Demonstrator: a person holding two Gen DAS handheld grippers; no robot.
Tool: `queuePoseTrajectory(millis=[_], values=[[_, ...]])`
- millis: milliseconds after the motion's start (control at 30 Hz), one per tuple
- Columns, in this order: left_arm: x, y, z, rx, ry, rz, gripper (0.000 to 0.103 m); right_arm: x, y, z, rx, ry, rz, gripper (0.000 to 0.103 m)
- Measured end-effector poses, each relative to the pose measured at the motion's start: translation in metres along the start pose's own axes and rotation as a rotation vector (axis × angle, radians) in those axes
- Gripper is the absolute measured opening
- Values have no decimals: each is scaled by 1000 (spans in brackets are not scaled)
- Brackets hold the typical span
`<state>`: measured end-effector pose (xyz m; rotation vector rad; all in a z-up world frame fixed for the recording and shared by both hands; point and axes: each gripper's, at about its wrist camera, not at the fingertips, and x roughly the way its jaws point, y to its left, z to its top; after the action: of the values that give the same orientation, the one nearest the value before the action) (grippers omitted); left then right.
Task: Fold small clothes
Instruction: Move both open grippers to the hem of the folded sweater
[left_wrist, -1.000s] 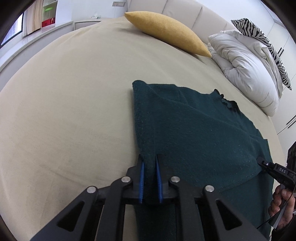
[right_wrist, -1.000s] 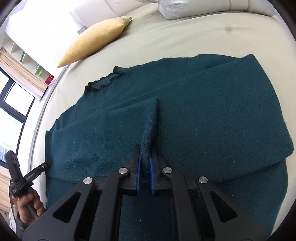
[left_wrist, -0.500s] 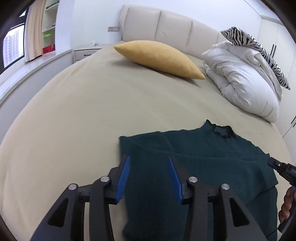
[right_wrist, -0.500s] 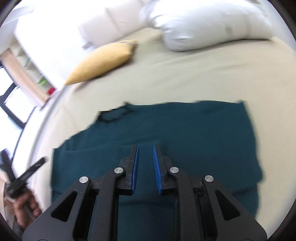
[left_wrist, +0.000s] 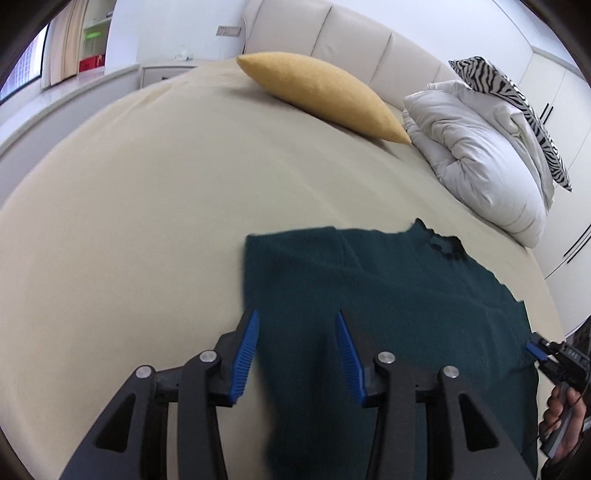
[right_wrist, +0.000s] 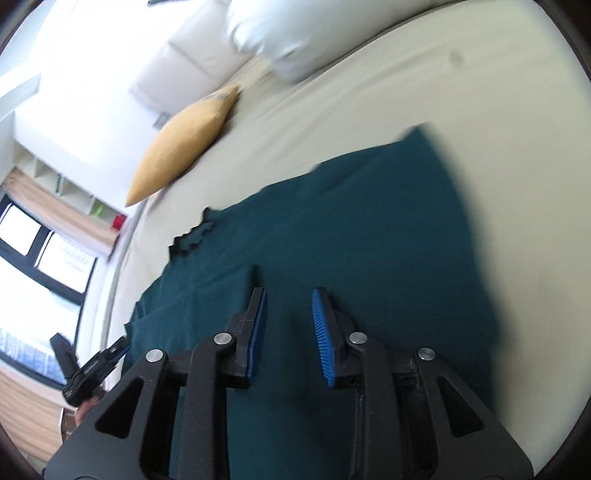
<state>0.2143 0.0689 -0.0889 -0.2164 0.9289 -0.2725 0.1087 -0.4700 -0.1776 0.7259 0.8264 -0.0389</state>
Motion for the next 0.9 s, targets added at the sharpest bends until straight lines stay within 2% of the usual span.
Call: queuePoseTrajectory(millis=[33, 67, 100, 167, 267, 367, 467, 633, 767, 900], values=[[-13, 0, -8, 1, -6, -12, 55, -18, -3, -4, -12, -19, -10, 31], [-31, 1, -18, -4, -6, -36, 58, -37, -7, -10, -27, -39, -10, 38], [-41, 2, -25, -8, -6, -49, 60, -52, -9, -16, -35, -53, -12, 52], [-69, 2, -45, -16, -3, -76, 67, -85, -15, -30, -36, -83, -18, 66], [-108, 7, -84, -58, 28, -153, 71, -126, -24, -52, -68, -67, 1, 67], [-131, 8, -120, -68, 90, -186, 71, -154, -37, -80, -87, 1, 12, 67], [-150, 14, -157, -123, 140, -243, 71, -174, -52, -110, -92, 59, 27, 67], [-155, 14, -210, -140, 261, -221, 70, -187, -80, -153, -41, 129, 40, 66], [-156, 22, -237, -214, 308, -272, 68, -200, -93, -170, -6, 137, 65, 65], [-154, 29, -247, -261, 345, -309, 67, -205, -96, -177, -5, 179, 83, 65]])
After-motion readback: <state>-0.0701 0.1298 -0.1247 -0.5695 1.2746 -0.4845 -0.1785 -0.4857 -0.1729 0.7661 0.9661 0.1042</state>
